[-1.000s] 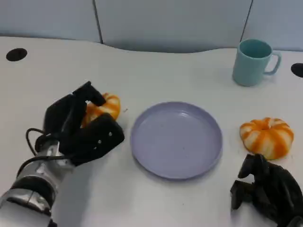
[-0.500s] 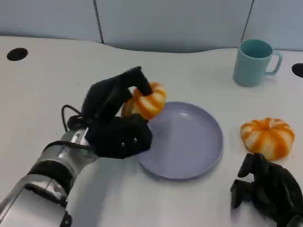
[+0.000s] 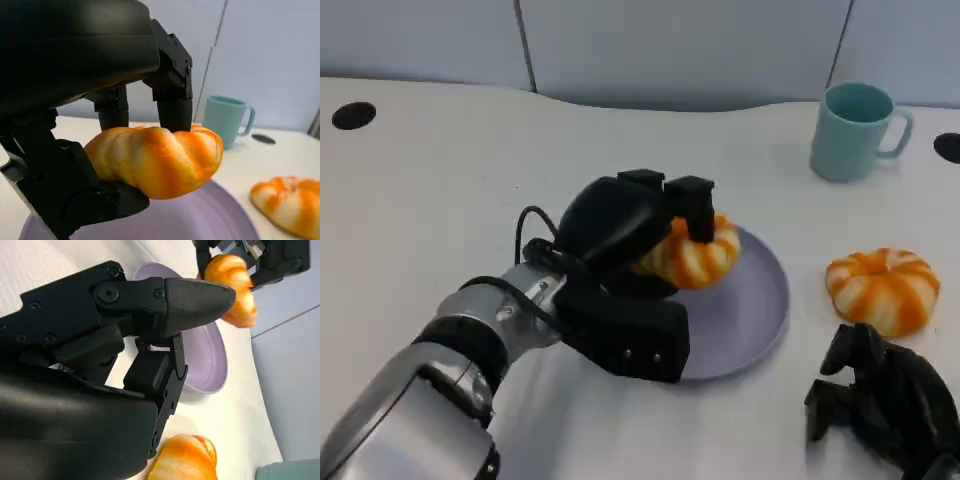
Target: Grasp the bread from the table and place it into the plate.
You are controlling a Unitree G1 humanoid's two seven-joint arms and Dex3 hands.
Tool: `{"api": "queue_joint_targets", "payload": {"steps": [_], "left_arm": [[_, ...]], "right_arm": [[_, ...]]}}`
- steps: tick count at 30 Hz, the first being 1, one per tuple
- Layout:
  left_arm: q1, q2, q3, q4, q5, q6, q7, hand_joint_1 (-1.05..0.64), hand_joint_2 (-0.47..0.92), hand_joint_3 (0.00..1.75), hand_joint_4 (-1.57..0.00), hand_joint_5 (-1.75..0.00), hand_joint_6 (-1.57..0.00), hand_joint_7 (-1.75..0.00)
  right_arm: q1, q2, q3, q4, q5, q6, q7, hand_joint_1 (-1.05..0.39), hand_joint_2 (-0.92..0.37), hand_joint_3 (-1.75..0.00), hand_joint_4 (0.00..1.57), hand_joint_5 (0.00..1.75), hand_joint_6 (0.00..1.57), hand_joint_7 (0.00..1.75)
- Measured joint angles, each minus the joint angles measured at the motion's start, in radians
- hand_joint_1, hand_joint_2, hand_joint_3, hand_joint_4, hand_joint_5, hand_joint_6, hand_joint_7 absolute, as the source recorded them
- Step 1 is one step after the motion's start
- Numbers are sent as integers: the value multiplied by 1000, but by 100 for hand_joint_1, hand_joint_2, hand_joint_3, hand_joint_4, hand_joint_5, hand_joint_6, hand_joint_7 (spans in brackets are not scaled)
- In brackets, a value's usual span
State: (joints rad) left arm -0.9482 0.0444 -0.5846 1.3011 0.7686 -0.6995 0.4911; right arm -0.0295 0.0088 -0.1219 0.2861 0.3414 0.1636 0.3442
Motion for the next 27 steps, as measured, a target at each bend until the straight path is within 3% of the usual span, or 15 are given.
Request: {"api": "queue_joint_targets", "payload": {"steps": [7,10,15,16,17,18,19,22,27], "left_arm": [[-29,-3,-36,5,11,49,-100,-36,67,102,-86,-175,-69,-171],[-31,-3,-53,5,26,61,-116,-38,78,78,-82,-175,-68,-162],[-32,-4,-87,5,47,99,-125,-39,82,72,-80,-175,-70,-156],[-32,-4,-88,5,47,101,-125,-35,83,58,-72,-135,-76,-101],[-32,-5,-78,6,32,99,-153,-34,86,48,-72,-118,-85,-68],[-32,-7,-62,7,12,97,-197,-33,88,41,-72,-109,-92,-48],[-31,-9,-42,10,-15,96,-250,-35,90,34,-64,-98,-83,-26],[-31,-13,-3,13,-63,99,-363,-42,92,24,-42,-78,-61,-4],[-32,-12,-9,9,-71,125,-405,-55,92,19,-10,-51,-28,0]], "right_arm": [[7,0,10,-7,-2,-2,-8,-46,-92,-47,121,140,110,131],[8,1,13,-8,-1,-3,-10,-45,-92,-48,119,142,106,135],[13,2,19,-9,-4,-19,-11,-46,-92,-48,119,142,106,136],[14,2,20,-9,-5,-20,-11,-46,-92,-47,119,142,106,136],[14,2,19,-9,-4,-20,-11,-46,-92,-47,119,142,106,136],[14,2,19,-9,-4,-20,-11,-46,-92,-47,119,142,107,136],[14,2,19,-9,-2,-20,-11,-46,-92,-47,121,141,108,135],[14,2,19,-8,0,-19,-11,-45,-92,-48,122,140,110,133],[14,3,18,-7,1,-19,-11,-45,-92,-48,122,140,109,133]]}}
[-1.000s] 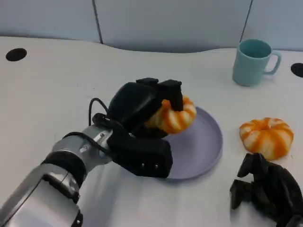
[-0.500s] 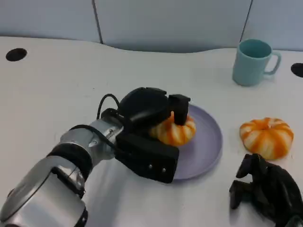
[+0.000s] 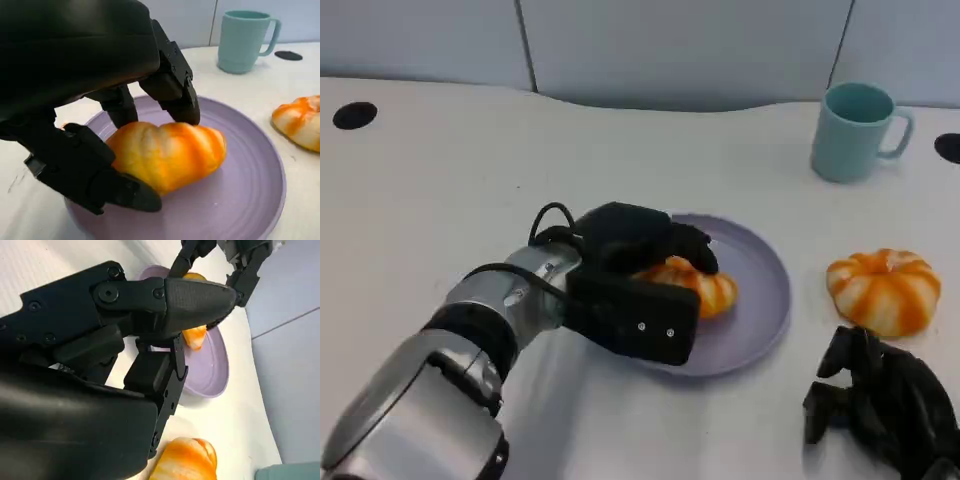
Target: Grasp the bread from the table and place it into the plate.
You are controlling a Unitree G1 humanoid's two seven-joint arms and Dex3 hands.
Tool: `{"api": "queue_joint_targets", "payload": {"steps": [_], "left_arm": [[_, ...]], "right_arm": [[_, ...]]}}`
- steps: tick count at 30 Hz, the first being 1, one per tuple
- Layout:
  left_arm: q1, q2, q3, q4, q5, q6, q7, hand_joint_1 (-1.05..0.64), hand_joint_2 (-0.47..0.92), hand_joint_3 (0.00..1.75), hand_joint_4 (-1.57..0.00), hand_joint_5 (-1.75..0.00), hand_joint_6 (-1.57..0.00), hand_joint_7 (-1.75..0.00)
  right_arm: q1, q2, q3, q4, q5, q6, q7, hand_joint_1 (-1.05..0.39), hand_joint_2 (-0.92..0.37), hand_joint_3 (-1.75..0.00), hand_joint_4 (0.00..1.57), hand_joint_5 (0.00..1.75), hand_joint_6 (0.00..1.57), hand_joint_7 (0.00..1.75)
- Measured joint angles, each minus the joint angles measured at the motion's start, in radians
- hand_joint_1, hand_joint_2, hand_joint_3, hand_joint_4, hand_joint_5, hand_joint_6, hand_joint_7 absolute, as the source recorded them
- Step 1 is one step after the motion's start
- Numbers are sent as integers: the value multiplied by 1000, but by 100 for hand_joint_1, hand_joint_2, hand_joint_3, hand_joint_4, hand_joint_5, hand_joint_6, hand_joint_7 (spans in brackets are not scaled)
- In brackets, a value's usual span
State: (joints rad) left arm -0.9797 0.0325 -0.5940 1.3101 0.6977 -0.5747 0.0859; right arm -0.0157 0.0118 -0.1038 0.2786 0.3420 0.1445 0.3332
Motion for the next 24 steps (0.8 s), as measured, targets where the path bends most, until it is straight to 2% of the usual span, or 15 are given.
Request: {"api": "queue_joint_targets", "payload": {"steps": [2,5,12,14,20,24], "left_arm": [[0,0,-12,0,15,10,0,-64,92,20,-2,-41,-16,0],[0,0,-30,-1,33,17,0,-74,92,23,0,-27,-9,0],[0,2,-36,0,35,25,0,-78,92,25,0,-22,-7,0],[1,4,-31,-1,31,20,-2,-79,92,24,-2,-25,-13,-3],[19,51,82,-21,-93,-77,-59,-80,92,24,-4,-29,-19,-6],[107,67,224,-50,-286,-150,-241,-72,92,22,-10,-34,-24,-8]], "right_arm": [[0,1,0,0,1,1,0,-46,-92,-47,121,140,108,133],[0,1,0,0,1,0,0,-45,-92,-47,121,141,108,134],[0,1,0,-1,1,3,-3,-45,-92,-47,120,141,107,135],[-1,1,0,-2,1,3,-3,-46,-92,-46,120,141,108,135],[-1,0,0,-1,1,3,1,-46,-92,-45,120,142,108,134],[1,-1,-1,-1,3,1,4,-45,-92,-49,118,143,105,136]]}}
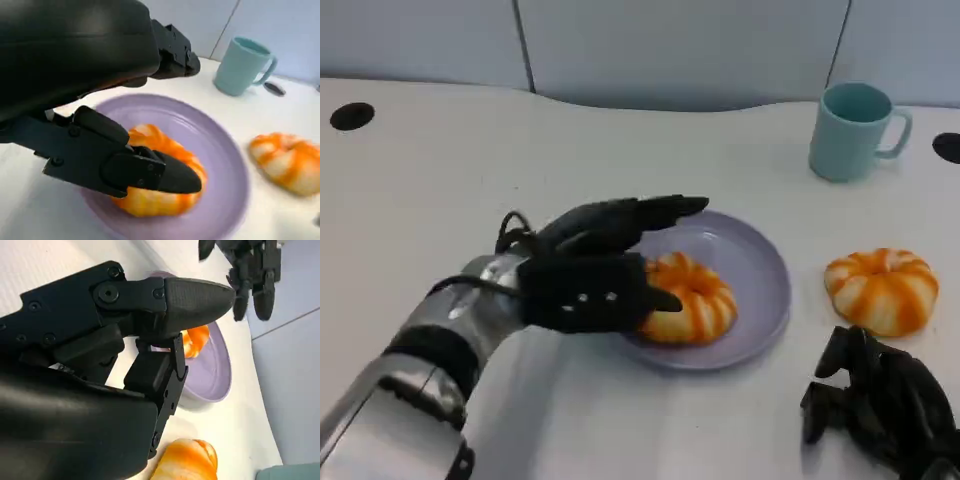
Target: Grasp the bread from the table and place it into the plate.
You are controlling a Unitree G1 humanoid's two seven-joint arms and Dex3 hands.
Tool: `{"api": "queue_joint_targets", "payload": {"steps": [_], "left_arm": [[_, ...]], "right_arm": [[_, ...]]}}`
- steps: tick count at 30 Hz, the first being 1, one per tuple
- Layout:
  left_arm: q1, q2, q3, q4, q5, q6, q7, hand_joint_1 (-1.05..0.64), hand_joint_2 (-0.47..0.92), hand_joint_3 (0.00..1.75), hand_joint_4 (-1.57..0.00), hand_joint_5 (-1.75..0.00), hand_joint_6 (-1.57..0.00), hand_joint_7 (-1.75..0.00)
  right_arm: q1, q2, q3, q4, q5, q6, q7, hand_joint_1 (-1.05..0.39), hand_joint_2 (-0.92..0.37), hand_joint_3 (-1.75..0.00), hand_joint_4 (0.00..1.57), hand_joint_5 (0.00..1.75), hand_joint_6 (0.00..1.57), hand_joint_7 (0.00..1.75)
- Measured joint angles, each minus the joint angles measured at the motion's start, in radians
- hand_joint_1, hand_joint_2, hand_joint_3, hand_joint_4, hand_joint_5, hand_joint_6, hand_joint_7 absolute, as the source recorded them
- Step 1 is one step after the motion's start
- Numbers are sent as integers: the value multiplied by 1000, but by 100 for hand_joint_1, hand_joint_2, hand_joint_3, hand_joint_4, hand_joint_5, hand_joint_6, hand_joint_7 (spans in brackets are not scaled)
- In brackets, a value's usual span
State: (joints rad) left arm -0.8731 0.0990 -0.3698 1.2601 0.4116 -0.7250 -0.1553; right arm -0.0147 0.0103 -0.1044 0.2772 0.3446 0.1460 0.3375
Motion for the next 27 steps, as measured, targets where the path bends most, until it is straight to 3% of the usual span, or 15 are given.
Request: {"api": "queue_joint_targets", "payload": {"steps": [3,9,14,17,22,24,26,27], "left_arm": [[55,9,91,-22,-122,-14,-135,-71,92,21,-11,-35,-25,-8],[179,-13,296,-127,-422,-15,-352,-72,92,24,-35,-48,-41,-11],[291,-47,410,-199,-573,12,-429,-66,92,24,-59,-59,-59,-14],[387,-92,506,-279,-720,82,-458,-62,92,22,-69,-66,-68,-16],[552,-145,576,-472,-847,258,-449,-56,92,21,-78,-78,-81,-22],[609,-163,584,-557,-870,330,-419,-59,92,27,-68,-110,-74,-47],[657,-175,581,-637,-869,380,-392,-61,92,31,-66,-126,-61,-80],[674,-177,577,-666,-867,397,-382,-61,92,32,-66,-128,-60,-85]], "right_arm": [[4,-3,0,0,0,-6,5,-45,-92,-49,118,143,104,136],[3,-2,-2,2,5,-2,8,-46,-92,-48,121,143,108,136],[-3,-3,-12,6,11,9,13,-46,-92,-49,122,141,109,135],[-4,-4,-11,6,9,12,16,-46,-92,-49,123,140,110,134],[-4,-8,-12,4,3,16,15,-45,-92,-49,123,141,110,134],[-4,-8,-14,4,4,17,18,-46,-92,-49,123,140,110,133],[-2,-9,-14,4,5,17,22,-46,-92,-48,123,139,111,132],[-2,-9,-14,3,4,17,23,-46,-92,-48,123,139,111,132]]}}
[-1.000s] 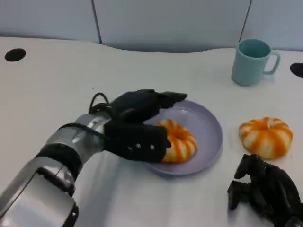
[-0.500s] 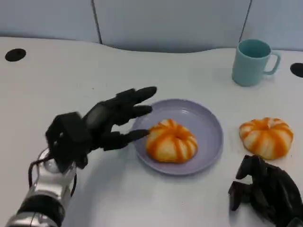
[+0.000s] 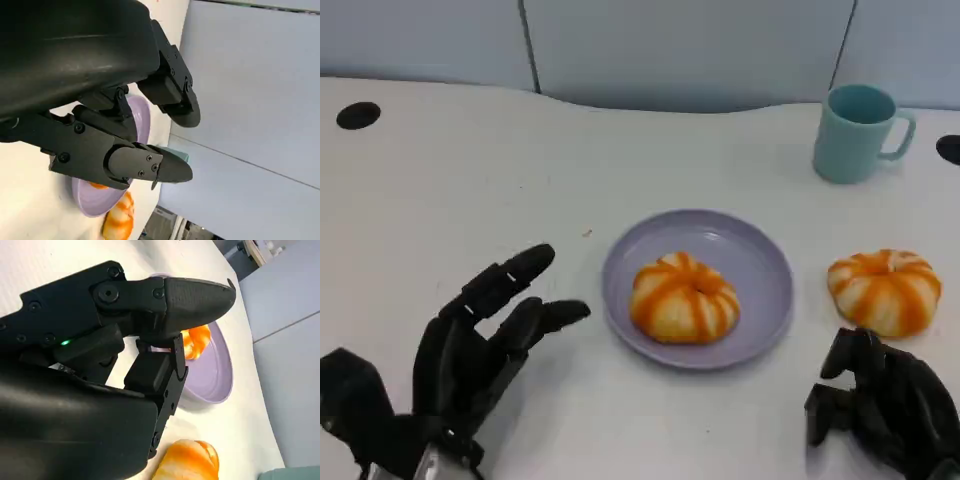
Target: Grasp the bread from the table and place it into the plate.
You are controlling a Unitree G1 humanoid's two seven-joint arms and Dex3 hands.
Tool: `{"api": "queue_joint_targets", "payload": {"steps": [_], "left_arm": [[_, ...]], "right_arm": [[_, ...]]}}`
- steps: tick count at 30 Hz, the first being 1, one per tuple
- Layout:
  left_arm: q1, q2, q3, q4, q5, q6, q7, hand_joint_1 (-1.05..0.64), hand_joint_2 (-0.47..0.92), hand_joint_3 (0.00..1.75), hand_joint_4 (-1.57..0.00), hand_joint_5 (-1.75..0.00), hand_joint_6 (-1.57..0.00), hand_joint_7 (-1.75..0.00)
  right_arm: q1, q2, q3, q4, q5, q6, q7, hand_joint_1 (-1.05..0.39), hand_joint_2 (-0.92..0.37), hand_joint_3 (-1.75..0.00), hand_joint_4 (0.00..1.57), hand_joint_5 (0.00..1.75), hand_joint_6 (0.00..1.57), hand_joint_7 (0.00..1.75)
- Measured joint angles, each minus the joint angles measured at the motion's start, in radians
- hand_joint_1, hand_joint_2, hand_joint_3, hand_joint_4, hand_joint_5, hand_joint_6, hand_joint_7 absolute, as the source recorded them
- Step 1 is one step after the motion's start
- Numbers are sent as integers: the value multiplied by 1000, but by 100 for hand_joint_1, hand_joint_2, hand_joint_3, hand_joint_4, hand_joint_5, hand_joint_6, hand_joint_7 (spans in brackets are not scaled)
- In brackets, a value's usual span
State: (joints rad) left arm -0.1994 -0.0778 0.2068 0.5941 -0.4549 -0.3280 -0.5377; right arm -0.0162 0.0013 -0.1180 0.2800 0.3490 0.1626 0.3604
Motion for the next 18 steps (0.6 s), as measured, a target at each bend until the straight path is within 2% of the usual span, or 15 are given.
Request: {"api": "queue_joint_targets", "payload": {"steps": [1,2,3,5,11,18], "left_arm": [[15,-1,-4,-25,4,14,8,-62,92,32,-66,-129,-58,-88],[26,-2,-7,-44,7,27,13,-63,92,36,-70,-144,-58,-113],[38,-3,-11,-69,15,41,27,-64,92,38,-71,-152,-57,-125],[79,-3,-25,-134,42,65,59,-65,92,38,-71,-161,-55,-138],[177,-10,-38,-251,44,168,105,-60,92,40,-66,-174,-44,-158],[197,-6,-50,-260,75,175,114,-58,92,41,-65,-175,-41,-160]], "right_arm": [[1,0,0,0,0,0,0,-46,-92,-48,123,139,111,132],[1,0,0,-1,0,0,0,-46,-92,-48,122,140,111,133],[2,0,1,-3,-1,2,0,-46,-92,-48,122,140,111,133],[9,-1,2,-14,-1,8,-1,-46,-92,-48,123,140,112,132],[22,0,3,-40,-2,31,-15,-45,-92,-49,123,139,111,132],[41,0,4,-68,-2,51,-23,-46,-92,-49,121,142,107,137]]}}
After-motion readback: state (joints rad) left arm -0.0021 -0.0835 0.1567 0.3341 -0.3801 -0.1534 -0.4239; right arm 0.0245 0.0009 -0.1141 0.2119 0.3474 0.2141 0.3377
